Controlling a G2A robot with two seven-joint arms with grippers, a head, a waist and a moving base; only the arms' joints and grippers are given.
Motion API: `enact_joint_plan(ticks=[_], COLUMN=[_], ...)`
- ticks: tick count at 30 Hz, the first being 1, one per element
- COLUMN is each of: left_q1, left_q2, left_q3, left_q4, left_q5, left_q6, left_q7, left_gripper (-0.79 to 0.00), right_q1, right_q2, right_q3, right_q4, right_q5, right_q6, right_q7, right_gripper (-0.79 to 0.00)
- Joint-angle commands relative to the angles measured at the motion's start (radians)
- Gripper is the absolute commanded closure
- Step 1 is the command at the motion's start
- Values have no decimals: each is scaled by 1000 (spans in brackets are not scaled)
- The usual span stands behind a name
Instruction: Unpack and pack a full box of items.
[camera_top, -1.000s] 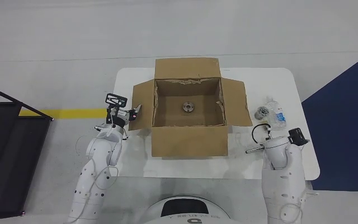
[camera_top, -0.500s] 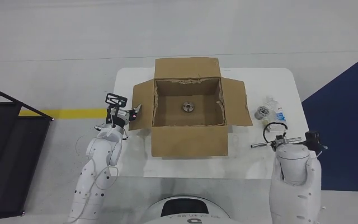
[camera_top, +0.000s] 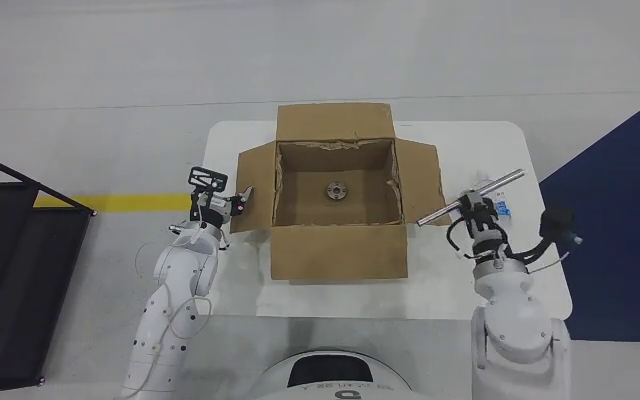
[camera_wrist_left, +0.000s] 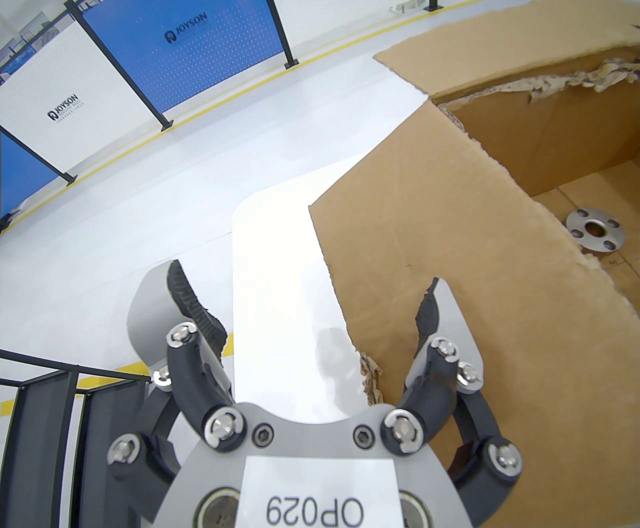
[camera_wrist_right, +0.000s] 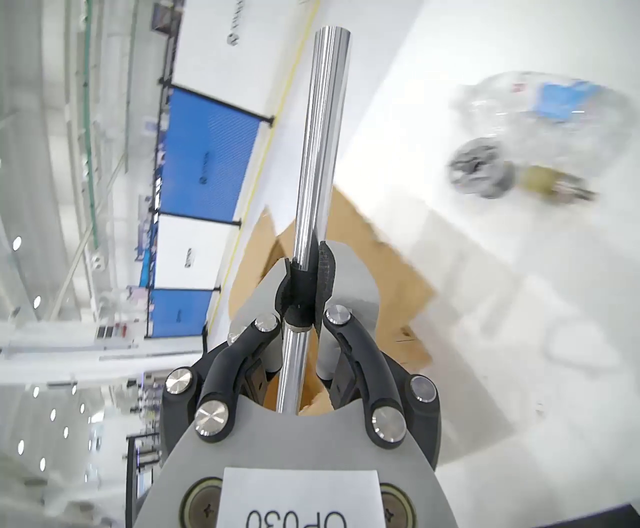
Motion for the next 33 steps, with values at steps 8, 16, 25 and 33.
enact_joint_plan(ticks=[8,16,25,33], left_q1=[0,0,0,0], left_q2=[0,0,0,0], left_q3=[0,0,0,0], left_q4=[0,0,0,0], left_q5=[0,0,0,0], left_q6=[0,0,0,0], left_q7=[0,0,0,0], left_gripper=[-785,-785,-785,-785], right_q1=[272,528,559,664], right_q2=[2,-33,-58,-97], right_q3=[-390,-535,-556,-528], right_q4=[93,468,686,909], right_q5=[-417,-532,-435,-320], right_q6=[210,502,600,615], right_q7=[142,179,129,50], right_gripper=[0,0,0,-360])
